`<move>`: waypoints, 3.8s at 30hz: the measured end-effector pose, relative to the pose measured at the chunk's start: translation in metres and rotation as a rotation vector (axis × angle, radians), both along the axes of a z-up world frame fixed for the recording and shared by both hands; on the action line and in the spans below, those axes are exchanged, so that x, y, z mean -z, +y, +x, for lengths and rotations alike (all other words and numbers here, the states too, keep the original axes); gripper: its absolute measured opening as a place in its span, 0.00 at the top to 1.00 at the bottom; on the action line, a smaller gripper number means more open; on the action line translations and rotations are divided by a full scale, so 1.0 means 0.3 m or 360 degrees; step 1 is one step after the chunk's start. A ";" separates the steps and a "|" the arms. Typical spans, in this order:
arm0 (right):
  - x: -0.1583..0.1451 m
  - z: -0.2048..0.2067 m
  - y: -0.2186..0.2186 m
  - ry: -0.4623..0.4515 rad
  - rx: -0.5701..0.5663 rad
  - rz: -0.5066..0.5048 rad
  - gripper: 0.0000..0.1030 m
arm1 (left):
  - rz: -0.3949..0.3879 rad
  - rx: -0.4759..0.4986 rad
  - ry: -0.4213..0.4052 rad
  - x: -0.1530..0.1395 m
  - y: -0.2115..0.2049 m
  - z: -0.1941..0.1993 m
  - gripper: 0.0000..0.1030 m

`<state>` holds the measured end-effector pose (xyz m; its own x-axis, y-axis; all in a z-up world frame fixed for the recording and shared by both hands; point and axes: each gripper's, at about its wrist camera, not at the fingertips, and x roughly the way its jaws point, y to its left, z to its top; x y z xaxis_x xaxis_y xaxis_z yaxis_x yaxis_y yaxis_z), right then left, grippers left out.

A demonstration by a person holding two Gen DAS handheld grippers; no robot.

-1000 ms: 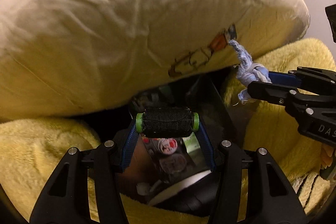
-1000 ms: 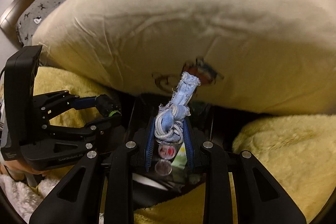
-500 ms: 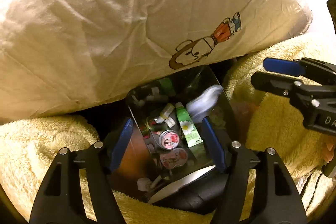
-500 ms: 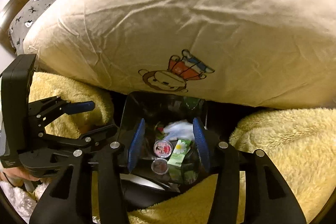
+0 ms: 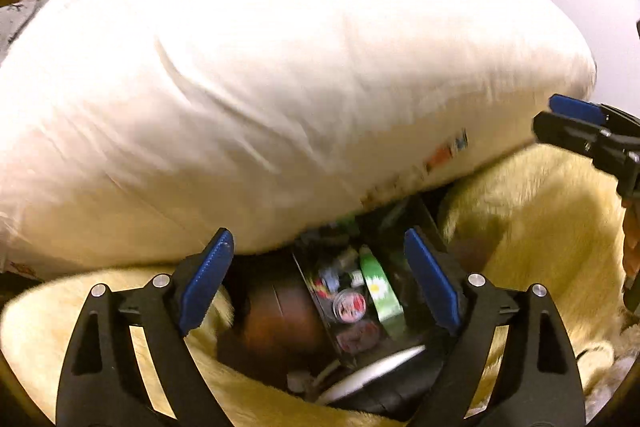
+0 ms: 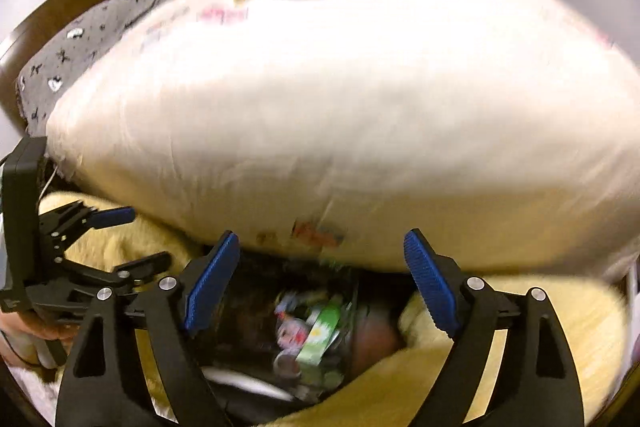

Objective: Collect trash
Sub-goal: 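Grasp the blue wipes packet with left tool while right tool grasps the black comb case, then carry the wipes packet and comb case down over the bin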

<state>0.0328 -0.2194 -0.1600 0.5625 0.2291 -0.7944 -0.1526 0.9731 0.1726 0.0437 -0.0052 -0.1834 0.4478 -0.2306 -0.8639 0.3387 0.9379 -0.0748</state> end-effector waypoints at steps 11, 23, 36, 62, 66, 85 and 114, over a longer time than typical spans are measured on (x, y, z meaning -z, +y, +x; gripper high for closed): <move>-0.183 0.270 -0.153 -0.0268 0.0218 -0.0091 0.17 | -0.0050 -0.0094 -0.0241 -0.231 0.036 0.215 0.20; -0.204 0.621 -0.245 -0.0296 0.0309 -0.0224 0.17 | -0.0090 -0.0057 -0.0331 -0.305 -0.200 0.558 0.11; -0.195 0.889 -0.322 -0.0244 0.0342 -0.0157 0.17 | -0.0008 -0.0100 -0.0328 -0.267 -0.362 0.842 0.08; -0.192 0.830 -0.276 -0.0198 0.0146 -0.0201 0.90 | -0.0086 -0.0022 -0.0244 -0.228 -0.315 0.790 0.68; -0.259 0.750 -0.276 -0.0267 0.0136 -0.0228 0.90 | -0.0124 -0.0022 -0.0240 -0.248 -0.289 0.756 0.73; -0.449 0.117 -0.208 -0.0551 0.0023 -0.0189 0.90 | -0.0129 0.0180 -0.0562 -0.450 -0.203 0.193 0.76; 0.165 -0.118 0.085 0.0392 -0.0228 0.0116 0.90 | -0.0098 0.0137 0.0242 0.190 -0.059 -0.083 0.75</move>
<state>-0.0025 -0.1939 -0.2097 0.3128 0.3535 -0.8816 -0.2323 0.9285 0.2898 0.0188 -0.0230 -0.2403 0.2894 -0.3170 -0.9032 0.3978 0.8981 -0.1878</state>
